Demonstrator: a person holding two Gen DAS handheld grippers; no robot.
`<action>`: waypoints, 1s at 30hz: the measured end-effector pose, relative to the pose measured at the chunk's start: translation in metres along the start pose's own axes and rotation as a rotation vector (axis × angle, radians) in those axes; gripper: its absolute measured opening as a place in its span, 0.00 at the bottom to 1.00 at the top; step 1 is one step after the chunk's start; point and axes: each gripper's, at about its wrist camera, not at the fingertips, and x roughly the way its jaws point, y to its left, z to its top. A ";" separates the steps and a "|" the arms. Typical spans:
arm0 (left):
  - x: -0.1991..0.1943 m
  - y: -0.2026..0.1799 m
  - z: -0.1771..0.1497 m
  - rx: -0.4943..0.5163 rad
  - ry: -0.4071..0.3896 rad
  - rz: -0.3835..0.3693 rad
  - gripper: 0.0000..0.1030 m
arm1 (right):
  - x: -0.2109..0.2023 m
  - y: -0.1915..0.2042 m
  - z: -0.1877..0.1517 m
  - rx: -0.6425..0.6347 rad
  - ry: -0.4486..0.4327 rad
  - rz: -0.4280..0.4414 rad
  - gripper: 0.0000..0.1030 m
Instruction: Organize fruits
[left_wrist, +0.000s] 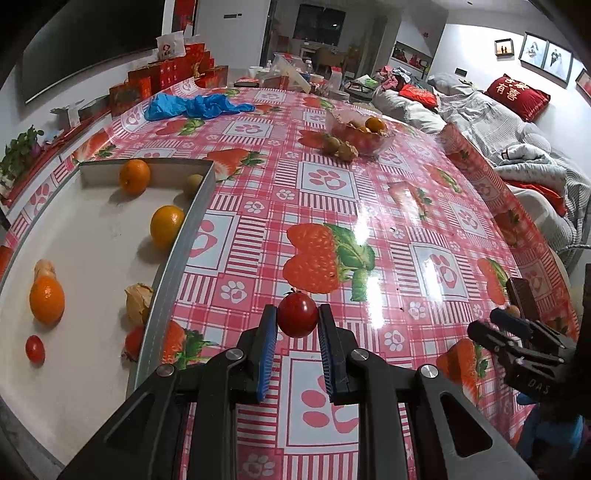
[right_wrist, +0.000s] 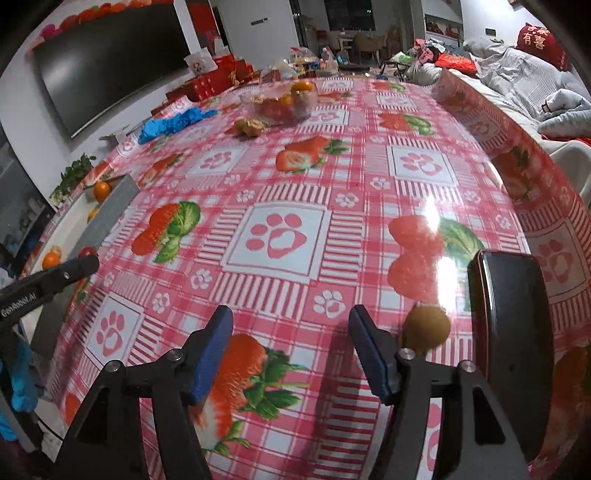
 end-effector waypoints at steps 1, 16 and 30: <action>-0.001 0.000 0.000 0.001 -0.002 0.001 0.23 | -0.004 -0.003 0.000 0.015 -0.017 0.013 0.67; -0.003 -0.006 -0.005 0.016 -0.011 -0.014 0.23 | -0.045 -0.068 0.007 0.243 -0.165 -0.103 0.67; -0.007 -0.002 -0.005 0.010 -0.007 0.004 0.23 | 0.012 -0.062 0.031 0.143 -0.033 -0.170 0.52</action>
